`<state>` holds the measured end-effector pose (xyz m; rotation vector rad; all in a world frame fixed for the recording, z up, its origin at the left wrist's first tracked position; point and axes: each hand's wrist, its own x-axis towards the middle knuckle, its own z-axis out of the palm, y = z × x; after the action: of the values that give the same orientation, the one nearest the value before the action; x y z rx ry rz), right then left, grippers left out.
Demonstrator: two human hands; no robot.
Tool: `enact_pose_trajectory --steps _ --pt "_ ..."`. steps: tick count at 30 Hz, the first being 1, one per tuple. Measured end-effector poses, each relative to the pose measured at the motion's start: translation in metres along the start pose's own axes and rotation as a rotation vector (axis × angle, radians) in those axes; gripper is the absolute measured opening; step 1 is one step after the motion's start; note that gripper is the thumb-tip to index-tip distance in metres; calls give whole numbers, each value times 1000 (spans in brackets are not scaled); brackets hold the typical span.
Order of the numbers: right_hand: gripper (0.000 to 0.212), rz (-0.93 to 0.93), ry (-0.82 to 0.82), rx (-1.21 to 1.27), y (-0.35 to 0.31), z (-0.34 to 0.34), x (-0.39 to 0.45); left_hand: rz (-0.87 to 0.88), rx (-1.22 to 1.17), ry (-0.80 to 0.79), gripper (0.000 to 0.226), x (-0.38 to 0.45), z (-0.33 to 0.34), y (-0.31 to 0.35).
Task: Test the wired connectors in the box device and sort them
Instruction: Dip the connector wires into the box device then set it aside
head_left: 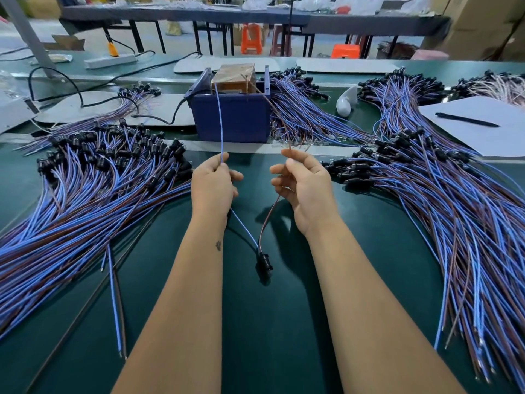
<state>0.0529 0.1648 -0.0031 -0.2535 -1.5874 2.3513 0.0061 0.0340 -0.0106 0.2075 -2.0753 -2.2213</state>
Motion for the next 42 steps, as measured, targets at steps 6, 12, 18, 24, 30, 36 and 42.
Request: enact_pose_trajectory --steps 6,12,18,24,30,36,42 --pt "20 6 62 -13 2 2 2 12 30 -1 29 2 -1 -3" --pt "19 -11 72 -93 5 5 5 18 8 26 33 9 -3 -6" --pt "22 -24 51 -176 8 6 7 21 25 28 34 12 -1 -7" --pt "22 -25 38 -181 8 6 5 19 32 55 35 11 -3 -6" --pt "22 -20 29 -179 7 5 4 46 25 120 34 9 -4 -5" --pt "23 -19 24 -190 7 5 3 53 -28 174 35 5 -2 -4" --pt "22 -26 16 -189 6 5 1 49 -17 191 31 3 -2 -5"
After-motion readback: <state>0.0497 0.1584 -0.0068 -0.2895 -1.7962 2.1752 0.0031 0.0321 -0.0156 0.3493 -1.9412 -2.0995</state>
